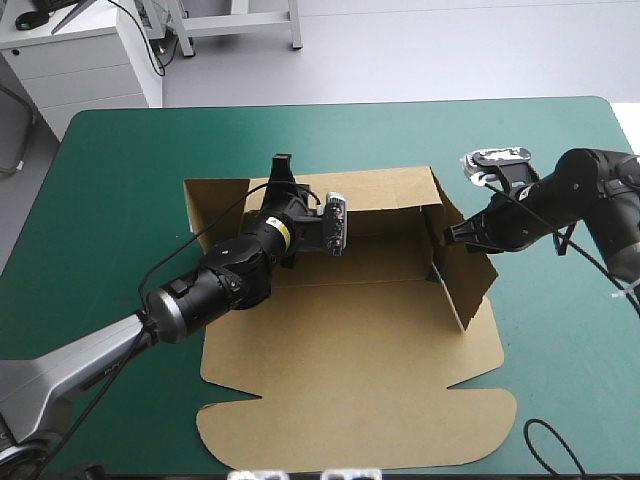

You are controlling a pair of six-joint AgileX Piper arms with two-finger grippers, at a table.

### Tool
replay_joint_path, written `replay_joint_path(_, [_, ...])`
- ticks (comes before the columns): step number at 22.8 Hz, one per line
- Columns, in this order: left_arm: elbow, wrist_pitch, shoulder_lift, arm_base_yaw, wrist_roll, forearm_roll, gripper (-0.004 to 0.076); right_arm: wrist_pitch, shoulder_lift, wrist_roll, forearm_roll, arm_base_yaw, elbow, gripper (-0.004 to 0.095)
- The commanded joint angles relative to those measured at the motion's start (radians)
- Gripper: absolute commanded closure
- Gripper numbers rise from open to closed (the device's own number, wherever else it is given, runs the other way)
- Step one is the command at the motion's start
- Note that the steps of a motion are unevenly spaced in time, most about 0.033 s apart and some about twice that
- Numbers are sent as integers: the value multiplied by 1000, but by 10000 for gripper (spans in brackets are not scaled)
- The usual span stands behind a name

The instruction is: Fold the box

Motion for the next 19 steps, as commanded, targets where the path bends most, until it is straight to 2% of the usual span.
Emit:
replay_joint_path(1, [-11,65,-23,2,-23,-28,731,11,-44,-13,28,-4,-25,926])
replay_joint_path(7, [-11,67,-23,2,-23,-26,731,11,-50,-27,31,-4,-27,920])
replay_joint_path(11, [-11,67,-23,2,-23,-26,731,7,-83,-44,31,-4,-51,778])
replay_joint_path(14, [-11,65,-23,2,-23,-26,731,-17,-115,-44,31,-4,-128,575])
replay_joint_path(15, [-11,65,-23,2,-23,-26,731,-36,-120,-44,31,-4,-150,543])
replay_joint_path(17, [-11,65,-23,2,-23,-23,731,-81,-120,-44,29,-4,-206,561])
replay_joint_path(19, [-11,65,-23,2,-23,-23,731,-164,-118,-36,26,-4,-234,627])
